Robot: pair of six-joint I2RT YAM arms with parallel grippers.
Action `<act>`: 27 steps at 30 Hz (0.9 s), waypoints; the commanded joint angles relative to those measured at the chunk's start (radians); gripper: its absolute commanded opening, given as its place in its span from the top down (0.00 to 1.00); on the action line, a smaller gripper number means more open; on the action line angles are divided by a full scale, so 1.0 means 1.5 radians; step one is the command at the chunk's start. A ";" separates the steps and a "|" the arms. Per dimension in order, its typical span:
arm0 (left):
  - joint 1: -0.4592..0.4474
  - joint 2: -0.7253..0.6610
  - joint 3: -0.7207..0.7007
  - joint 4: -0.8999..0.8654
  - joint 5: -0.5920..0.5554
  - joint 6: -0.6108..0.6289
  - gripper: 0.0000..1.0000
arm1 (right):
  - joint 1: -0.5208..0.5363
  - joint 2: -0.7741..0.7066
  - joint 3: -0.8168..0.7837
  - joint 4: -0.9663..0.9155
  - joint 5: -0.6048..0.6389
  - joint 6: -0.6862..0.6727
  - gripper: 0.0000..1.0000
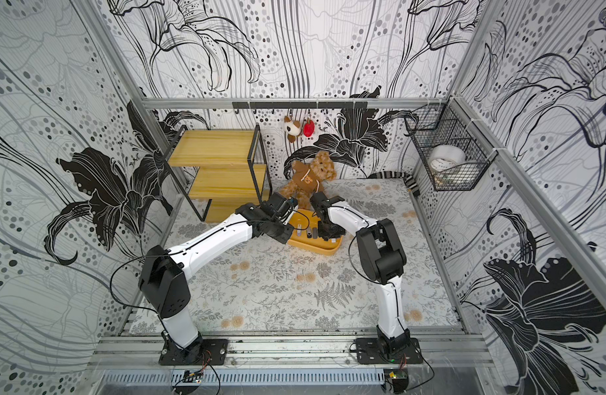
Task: Put the usb flash drive into the storage box
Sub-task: Place the USB flash in the storage box.
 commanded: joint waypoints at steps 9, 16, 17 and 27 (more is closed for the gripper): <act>0.005 0.034 0.042 -0.006 -0.012 -0.005 1.00 | -0.002 0.052 0.027 -0.030 0.040 -0.005 0.84; 0.007 0.085 0.101 -0.015 -0.008 -0.005 1.00 | -0.001 0.046 0.027 -0.030 0.050 -0.004 0.60; 0.007 0.095 0.110 -0.019 -0.007 -0.004 1.00 | -0.001 0.041 0.025 -0.028 0.050 -0.003 0.57; 0.008 0.157 0.163 -0.024 -0.018 -0.011 1.00 | -0.001 -0.055 0.020 0.007 0.027 0.023 0.51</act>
